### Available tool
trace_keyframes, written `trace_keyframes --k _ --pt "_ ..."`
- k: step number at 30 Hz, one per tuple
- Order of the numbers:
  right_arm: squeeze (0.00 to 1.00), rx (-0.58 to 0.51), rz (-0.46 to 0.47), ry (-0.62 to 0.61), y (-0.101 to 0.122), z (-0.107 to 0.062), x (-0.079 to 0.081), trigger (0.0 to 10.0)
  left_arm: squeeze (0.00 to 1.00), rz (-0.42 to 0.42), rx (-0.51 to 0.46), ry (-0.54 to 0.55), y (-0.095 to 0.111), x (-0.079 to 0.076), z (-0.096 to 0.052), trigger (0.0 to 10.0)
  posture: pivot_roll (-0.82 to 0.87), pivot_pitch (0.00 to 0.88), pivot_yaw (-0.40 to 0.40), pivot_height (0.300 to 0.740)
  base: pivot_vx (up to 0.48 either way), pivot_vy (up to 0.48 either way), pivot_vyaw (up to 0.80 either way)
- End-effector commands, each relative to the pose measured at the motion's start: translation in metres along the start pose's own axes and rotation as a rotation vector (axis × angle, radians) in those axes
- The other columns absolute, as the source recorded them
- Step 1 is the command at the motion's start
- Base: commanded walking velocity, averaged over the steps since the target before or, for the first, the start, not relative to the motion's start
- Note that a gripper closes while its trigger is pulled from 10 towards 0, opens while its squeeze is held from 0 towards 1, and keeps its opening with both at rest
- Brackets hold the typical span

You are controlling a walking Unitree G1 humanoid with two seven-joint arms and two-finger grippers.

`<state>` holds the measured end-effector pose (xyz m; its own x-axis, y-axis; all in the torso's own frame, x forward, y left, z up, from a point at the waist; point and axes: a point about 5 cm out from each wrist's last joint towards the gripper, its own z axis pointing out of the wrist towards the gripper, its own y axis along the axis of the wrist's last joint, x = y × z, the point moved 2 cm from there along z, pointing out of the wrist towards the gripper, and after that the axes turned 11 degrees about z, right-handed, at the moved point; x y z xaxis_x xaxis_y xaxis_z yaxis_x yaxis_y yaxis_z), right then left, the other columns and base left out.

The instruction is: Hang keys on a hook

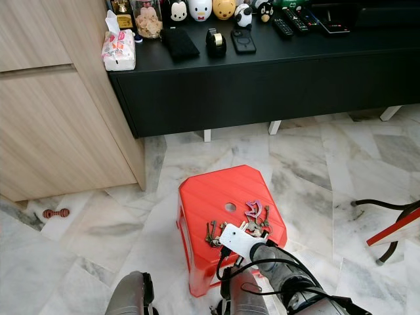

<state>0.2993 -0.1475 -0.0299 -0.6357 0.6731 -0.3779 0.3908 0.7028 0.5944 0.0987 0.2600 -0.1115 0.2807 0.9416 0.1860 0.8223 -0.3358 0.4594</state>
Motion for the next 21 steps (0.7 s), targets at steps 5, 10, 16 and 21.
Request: trace_keyframes --k 5,10,16,21 --pt "0.0 0.123 0.025 0.046 -0.03 -0.003 0.015 0.0 0.0 0.007 0.041 -0.017 -0.014 -0.003 -0.004 10.0 0.07 0.251 -0.052 0.625 0.0 0.0 0.0" --pt "0.0 0.098 0.034 0.019 -0.025 -0.002 0.011 0.0 0.0 0.007 0.038 -0.015 -0.012 -0.003 -0.004 10.0 0.07 0.246 -0.053 0.625 0.0 0.0 0.0" --pt "0.0 0.068 0.064 -0.026 -0.018 -0.002 0.003 0.0 0.0 0.007 0.034 -0.012 -0.01 -0.003 -0.002 10.0 0.07 0.236 -0.057 0.625 0.0 0.0 0.0" --pt "0.0 -0.002 0.13 -0.107 -0.005 -0.002 -0.011 0.0 0.0 0.007 0.028 -0.007 -0.005 -0.002 -0.001 10.0 0.07 0.22 -0.059 0.625 0.0 0.0 0.0"
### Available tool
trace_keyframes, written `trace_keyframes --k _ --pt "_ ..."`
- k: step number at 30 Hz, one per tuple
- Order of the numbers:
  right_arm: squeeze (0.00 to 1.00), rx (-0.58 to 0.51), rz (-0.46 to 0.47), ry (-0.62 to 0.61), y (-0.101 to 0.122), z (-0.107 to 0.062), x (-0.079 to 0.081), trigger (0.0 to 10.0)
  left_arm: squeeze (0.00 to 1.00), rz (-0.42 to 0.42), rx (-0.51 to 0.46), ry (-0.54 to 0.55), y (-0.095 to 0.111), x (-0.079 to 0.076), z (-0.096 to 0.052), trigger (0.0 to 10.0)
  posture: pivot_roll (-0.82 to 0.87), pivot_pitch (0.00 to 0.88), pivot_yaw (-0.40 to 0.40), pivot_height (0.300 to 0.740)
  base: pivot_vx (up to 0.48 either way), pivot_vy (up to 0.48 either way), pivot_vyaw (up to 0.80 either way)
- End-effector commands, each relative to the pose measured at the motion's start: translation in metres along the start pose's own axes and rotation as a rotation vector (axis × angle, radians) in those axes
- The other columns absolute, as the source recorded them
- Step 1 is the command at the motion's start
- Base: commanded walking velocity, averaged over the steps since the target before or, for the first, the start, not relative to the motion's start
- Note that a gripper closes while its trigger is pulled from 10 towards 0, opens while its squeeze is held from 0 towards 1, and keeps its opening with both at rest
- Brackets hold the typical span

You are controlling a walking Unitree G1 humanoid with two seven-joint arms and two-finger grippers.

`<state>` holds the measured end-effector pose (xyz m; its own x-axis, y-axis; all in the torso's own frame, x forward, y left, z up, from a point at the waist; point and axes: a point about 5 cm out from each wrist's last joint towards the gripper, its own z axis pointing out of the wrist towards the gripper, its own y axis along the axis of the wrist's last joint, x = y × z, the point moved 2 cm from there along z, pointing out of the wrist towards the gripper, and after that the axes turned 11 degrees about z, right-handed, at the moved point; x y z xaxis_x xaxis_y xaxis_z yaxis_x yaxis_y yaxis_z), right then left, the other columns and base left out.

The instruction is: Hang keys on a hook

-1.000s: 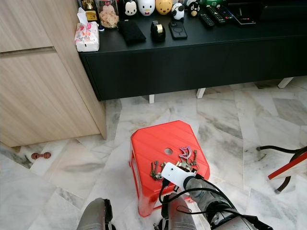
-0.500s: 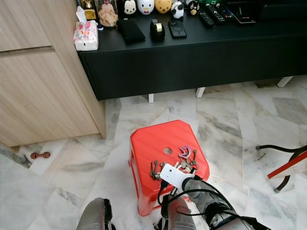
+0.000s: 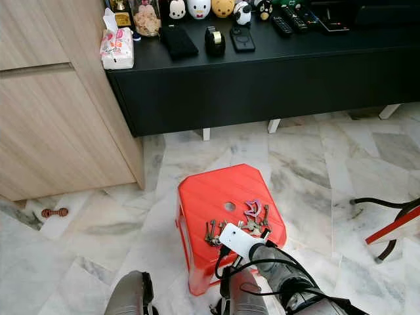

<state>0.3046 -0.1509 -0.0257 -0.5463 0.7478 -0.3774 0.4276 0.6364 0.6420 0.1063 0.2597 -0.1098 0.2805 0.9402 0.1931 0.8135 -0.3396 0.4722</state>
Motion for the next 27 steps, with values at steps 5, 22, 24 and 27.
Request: trace_keyframes --k 5,22,24,27 --pt "0.0 -0.14 0.37 -0.126 0.015 -0.002 -0.021 0.0 0.0 0.005 0.034 -0.008 -0.006 -0.003 0.0 10.0 0.06 0.196 -0.06 0.625 0.0 0.0 0.0" --pt "0.0 -0.182 0.539 -0.072 0.011 -0.004 -0.016 10.0 0.0 0.016 0.025 -0.002 0.007 0.0 0.005 10.0 0.05 0.144 -0.058 0.625 0.0 0.0 0.0" --pt "1.0 -0.172 0.585 -0.07 0.011 -0.004 -0.017 10.0 0.0 0.016 0.026 -0.002 0.007 0.0 0.005 10.0 0.05 0.143 -0.058 0.625 0.0 0.0 0.0" --pt "1.0 -0.147 0.634 -0.037 0.011 -0.002 -0.014 10.0 0.0 0.014 0.027 -0.004 0.007 -0.001 0.005 10.0 0.04 0.142 -0.06 0.625 0.0 0.0 0.0"
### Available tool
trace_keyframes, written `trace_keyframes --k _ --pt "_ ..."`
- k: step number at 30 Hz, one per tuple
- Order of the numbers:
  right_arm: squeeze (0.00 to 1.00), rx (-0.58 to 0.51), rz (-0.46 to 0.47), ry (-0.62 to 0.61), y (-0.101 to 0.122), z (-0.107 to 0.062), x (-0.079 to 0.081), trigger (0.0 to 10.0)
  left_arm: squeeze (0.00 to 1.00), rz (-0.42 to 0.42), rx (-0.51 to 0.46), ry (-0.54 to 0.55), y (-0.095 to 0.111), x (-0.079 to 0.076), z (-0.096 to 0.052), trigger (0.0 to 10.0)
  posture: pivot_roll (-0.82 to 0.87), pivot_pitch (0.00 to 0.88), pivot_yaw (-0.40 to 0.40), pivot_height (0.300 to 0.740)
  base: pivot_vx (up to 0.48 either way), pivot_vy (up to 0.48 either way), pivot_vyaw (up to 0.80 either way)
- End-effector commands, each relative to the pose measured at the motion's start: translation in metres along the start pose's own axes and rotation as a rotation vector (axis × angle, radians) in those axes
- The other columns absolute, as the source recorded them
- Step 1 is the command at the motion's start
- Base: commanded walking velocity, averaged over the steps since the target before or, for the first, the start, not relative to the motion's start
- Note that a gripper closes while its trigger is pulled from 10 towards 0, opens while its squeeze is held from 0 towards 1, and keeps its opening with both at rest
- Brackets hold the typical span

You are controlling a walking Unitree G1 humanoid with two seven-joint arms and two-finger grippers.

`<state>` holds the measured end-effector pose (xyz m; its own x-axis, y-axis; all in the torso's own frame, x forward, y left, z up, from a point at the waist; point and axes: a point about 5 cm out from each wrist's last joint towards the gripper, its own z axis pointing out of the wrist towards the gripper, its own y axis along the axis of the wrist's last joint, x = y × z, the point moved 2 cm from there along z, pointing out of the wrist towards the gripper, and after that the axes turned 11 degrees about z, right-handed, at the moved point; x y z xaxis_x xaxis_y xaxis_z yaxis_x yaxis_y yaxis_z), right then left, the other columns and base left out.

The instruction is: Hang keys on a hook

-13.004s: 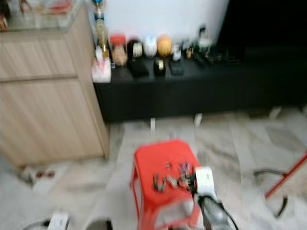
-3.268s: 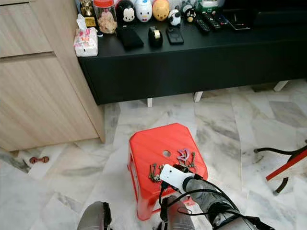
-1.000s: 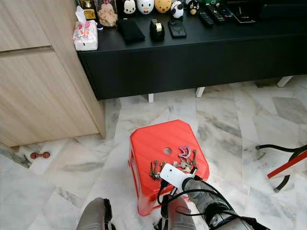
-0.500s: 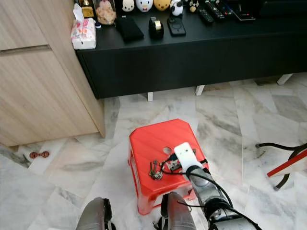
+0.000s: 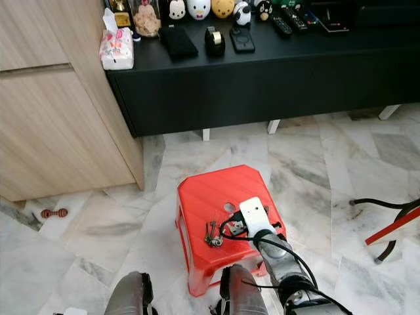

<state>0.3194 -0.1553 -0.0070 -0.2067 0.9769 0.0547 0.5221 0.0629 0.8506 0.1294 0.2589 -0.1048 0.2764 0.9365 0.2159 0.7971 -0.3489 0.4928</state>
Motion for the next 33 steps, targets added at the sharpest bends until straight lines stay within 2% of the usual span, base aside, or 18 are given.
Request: trace_keyframes --k 1,4,11,15,21,22,23,33 --pt "1.0 0.038 0.033 0.016 -0.006 0.0 0.003 10.0 0.0 0.005 0.054 -0.026 -0.015 -0.008 -0.003 10.0 0.04 0.142 -0.059 0.625 0.0 0.0 0.0" --pt "1.0 0.071 0.023 0.039 -0.01 0.001 0.009 10.0 0.0 0.006 0.055 -0.029 -0.016 -0.009 -0.004 10.0 0.04 0.142 -0.061 0.625 0.0 0.0 0.0" --pt "1.0 0.067 0.075 0.073 -0.003 0.005 0.019 10.0 0.0 0.002 0.059 -0.032 -0.02 -0.01 -0.005 10.0 0.05 0.145 -0.064 0.625 0.0 0.0 0.0" --pt "1.0 0.077 0.093 0.082 -0.001 0.007 0.022 10.0 0.0 0.002 0.061 -0.035 -0.021 -0.011 -0.005 10.0 0.04 0.149 -0.066 0.625 0.0 0.0 0.0" --pt "1.0 0.149 0.079 0.039 -0.011 0.006 0.021 10.0 0.0 -0.002 0.06 -0.037 -0.021 -0.012 -0.006 10.0 0.04 0.157 -0.07 0.625 0.0 0.0 0.0" --pt "0.77 0.149 0.09 0.041 -0.011 0.006 0.022 10.0 0.0 -0.002 0.06 -0.037 -0.021 -0.012 -0.006 10.0 0.04 0.158 -0.07 0.625 0.0 0.0 0.0" --pt "0.0 0.15 0.1 0.045 -0.011 0.007 0.025 10.0 0.0 -0.003 0.059 -0.038 -0.021 -0.013 -0.006 10.0 0.04 0.159 -0.072 0.625 0.0 0.0 0.0" --pt "0.0 0.162 0.115 0.032 -0.016 0.006 0.026 10.0 0.0 -0.009 0.06 -0.037 -0.024 -0.015 -0.006 10.0 0.04 0.169 -0.077 0.625 0.0 0.0 0.0"
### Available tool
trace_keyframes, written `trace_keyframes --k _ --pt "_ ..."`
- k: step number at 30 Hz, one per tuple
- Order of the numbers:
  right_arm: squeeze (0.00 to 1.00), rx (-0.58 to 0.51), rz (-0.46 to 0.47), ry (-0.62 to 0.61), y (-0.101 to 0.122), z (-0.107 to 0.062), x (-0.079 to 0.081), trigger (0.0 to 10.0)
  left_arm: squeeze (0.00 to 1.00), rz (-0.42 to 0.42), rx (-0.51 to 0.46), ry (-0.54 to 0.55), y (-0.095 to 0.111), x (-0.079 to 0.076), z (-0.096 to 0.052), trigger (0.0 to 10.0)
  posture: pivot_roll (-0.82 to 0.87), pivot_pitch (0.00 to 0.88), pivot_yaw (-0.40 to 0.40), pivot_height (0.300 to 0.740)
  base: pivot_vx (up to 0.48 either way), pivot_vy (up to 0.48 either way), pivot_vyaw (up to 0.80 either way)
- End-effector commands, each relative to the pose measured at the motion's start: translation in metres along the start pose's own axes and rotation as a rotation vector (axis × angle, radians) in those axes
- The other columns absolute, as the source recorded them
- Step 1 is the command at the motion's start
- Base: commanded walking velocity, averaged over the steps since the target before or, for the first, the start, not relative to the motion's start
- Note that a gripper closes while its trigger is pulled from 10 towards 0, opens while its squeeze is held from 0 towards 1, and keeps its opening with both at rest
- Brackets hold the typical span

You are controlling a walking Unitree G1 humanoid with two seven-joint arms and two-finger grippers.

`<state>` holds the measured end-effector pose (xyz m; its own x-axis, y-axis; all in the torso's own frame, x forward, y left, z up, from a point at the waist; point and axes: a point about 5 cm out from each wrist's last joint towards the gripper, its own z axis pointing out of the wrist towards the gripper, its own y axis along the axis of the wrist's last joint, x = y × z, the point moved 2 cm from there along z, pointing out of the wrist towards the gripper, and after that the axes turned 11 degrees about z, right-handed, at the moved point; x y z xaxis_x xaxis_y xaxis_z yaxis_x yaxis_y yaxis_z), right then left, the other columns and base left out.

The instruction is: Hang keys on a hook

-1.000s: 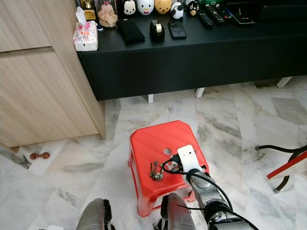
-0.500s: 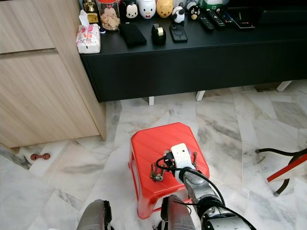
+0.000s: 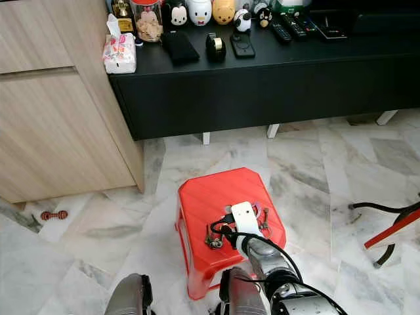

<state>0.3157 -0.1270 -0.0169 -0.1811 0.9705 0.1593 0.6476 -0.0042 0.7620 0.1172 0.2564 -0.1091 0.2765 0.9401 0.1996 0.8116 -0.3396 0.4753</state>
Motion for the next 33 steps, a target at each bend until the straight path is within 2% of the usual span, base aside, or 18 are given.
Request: trace_keyframes --k 1,12,33 --pt "0.0 0.025 0.014 -0.009 -0.008 -0.001 -0.002 10.0 0.0 -0.001 0.037 -0.023 -0.014 -0.009 -0.003 10.0 0.05 0.172 -0.078 0.625 0.0 0.0 0.0" --pt "0.0 -0.031 0.027 -0.042 -0.001 -0.002 -0.009 10.0 0.0 -0.006 0.038 -0.025 -0.022 -0.011 -0.007 10.0 0.05 0.199 -0.079 0.625 0.0 0.0 0.0" --pt "0.0 -0.057 0.045 -0.013 -0.005 -0.002 -0.001 10.0 0.0 0.001 0.047 -0.022 -0.041 -0.012 -0.018 10.0 0.07 0.26 -0.067 0.625 0.0 0.0 0.0"
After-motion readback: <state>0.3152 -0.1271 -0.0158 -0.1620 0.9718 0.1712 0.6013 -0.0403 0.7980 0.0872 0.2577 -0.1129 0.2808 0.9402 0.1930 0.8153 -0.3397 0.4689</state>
